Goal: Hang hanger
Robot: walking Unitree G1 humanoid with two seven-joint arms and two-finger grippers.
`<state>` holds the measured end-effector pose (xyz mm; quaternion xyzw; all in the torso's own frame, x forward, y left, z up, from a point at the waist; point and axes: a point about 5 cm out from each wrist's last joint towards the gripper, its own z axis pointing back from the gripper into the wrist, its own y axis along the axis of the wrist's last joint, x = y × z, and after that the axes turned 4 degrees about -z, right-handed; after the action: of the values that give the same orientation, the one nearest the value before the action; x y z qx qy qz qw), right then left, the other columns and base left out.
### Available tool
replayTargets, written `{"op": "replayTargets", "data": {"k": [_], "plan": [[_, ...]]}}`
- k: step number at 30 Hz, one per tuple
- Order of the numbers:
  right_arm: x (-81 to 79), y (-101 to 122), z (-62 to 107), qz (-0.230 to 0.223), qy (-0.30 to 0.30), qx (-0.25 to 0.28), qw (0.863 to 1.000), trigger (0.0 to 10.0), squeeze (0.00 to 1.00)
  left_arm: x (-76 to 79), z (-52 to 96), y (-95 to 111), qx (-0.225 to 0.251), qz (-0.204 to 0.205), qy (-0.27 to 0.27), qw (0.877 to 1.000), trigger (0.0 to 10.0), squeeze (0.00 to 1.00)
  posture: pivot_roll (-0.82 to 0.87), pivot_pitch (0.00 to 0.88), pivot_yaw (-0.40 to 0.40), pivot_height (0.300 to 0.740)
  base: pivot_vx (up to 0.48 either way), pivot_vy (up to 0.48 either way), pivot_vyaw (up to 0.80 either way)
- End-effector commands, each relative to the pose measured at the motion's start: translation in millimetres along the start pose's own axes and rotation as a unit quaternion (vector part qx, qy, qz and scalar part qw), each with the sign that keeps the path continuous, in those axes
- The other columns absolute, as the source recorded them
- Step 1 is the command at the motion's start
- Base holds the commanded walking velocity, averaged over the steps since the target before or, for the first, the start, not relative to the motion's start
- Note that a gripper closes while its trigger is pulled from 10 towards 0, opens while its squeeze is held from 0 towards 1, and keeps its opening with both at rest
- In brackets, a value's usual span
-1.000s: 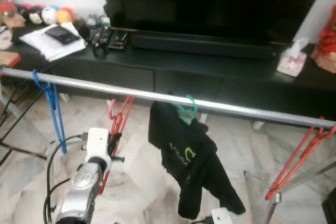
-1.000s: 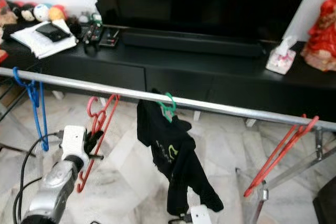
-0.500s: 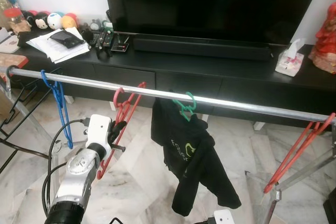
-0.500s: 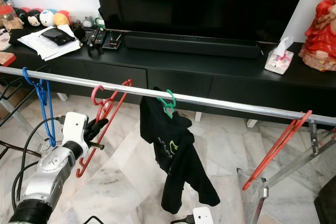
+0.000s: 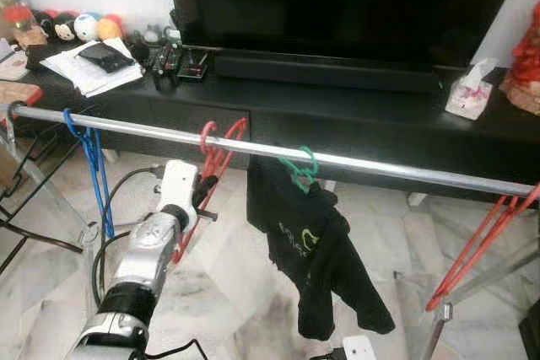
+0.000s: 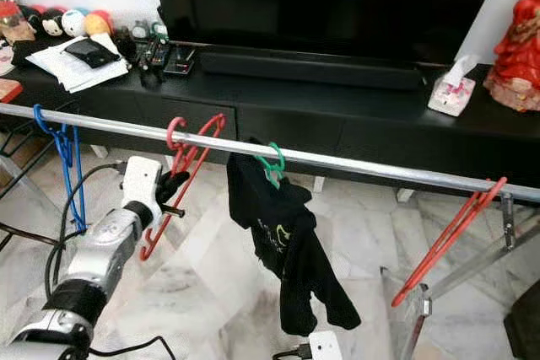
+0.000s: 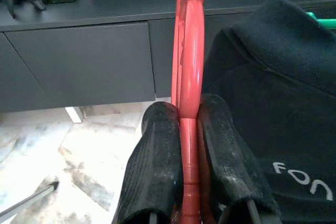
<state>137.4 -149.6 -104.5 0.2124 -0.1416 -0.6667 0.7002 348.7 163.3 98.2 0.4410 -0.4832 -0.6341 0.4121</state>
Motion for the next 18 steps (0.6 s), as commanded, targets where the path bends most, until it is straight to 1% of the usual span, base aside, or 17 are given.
{"op": "replayTargets", "data": {"k": [1, 6, 10, 12, 15, 18], "plan": [[1.7, -6.8, 1.3, -0.005, -0.002, -0.013, 1.0, 10.0, 0.0, -3.1, -2.7, 5.1, 0.009, -0.011, 0.01, 1.0, 10.0, 0.0, -0.07, 0.06, -0.015, 0.74, 0.0, 0.0, 0.0], [2.3, -6.1, 1.2, -0.003, -0.002, -0.012, 1.0, 10.0, 0.0, -11.5, -9.5, 8.2, 0.001, -0.001, 0.047, 0.999, 10.0, 0.0, -0.07, 0.059, -0.015, 0.74, 0.0, 0.0, 0.0], [2.4, -5.6, 1.1, -0.004, -0.002, -0.012, 1.0, 10.0, 0.0, -12.7, -10.7, 8.5, -0.003, -0.001, 0.052, 0.999, 10.0, 0.0, -0.07, 0.058, -0.013, 0.74, 0.0, 0.0, 0.0], [2.3, -5.4, 1.0, -0.005, -0.002, -0.012, 1.0, 10.0, 0.0, -11.7, -10.9, 4.2, -0.015, 0.003, 0.051, 0.999, 10.0, 0.0, -0.07, 0.059, -0.011, 0.74, 0.0, 0.0, 0.0], [2.3, -5.5, 1.0, -0.005, -0.001, -0.012, 1.0, 10.0, 0.0, -10.0, -9.9, -2.1, -0.032, -0.004, 0.05, 0.998, 10.0, 0.0, -0.07, 0.059, -0.011, 0.74, 0.0, 0.0, 0.0], [2.2, -5.4, 1.0, -0.005, -0.001, -0.013, 1.0, 10.0, 0.0, -8.2, -8.9, -7.3, -0.041, -0.002, 0.051, 0.998, 10.0, 0.0, -0.07, 0.059, -0.011, 0.74, 0.0, 0.0, 0.0]]}}
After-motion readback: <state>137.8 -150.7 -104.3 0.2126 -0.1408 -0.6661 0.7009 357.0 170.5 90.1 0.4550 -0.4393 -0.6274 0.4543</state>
